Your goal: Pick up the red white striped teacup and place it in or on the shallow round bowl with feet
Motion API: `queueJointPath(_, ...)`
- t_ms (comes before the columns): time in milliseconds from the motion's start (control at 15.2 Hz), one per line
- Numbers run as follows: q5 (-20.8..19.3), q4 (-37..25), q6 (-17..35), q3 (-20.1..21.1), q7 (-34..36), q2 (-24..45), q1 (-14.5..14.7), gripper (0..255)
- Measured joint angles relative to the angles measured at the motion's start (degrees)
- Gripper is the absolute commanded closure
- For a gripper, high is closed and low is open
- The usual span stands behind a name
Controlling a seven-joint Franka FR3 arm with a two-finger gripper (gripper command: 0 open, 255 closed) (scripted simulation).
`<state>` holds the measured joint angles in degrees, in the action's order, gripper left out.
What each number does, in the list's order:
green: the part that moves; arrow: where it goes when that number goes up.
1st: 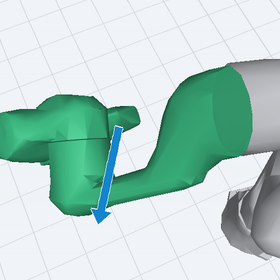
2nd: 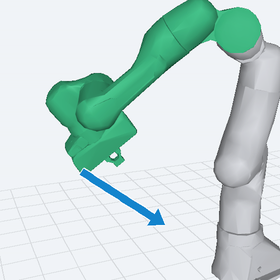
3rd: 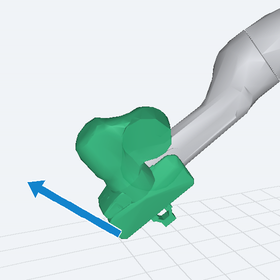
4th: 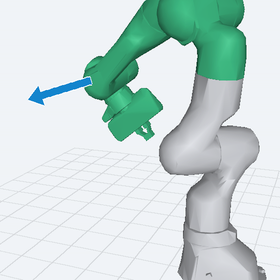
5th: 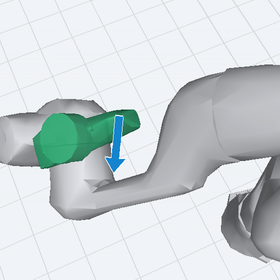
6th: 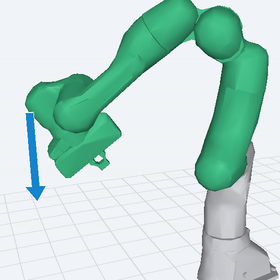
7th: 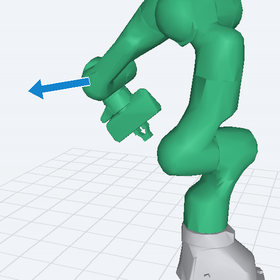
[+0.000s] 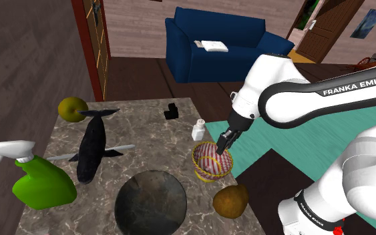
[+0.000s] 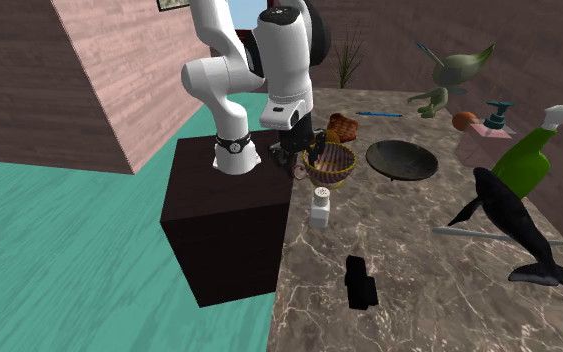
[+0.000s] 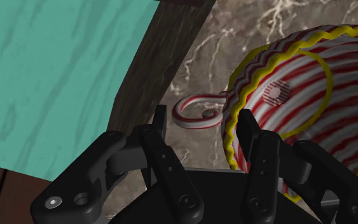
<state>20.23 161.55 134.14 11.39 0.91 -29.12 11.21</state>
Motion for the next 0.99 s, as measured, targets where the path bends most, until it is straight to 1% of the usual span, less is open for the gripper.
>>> queueJointPath(264,-0.1,-0.3,-0.5,0.0,0.1,-0.2,-0.1,255)
queueJointPath(594,-1.0,-2.0,-4.7,-0.3,1.0,-2.7,-0.4,255)
queueJointPath(990,-2.2,-5.0,-10.8,-0.9,2.0,-6.0,-0.8,255)
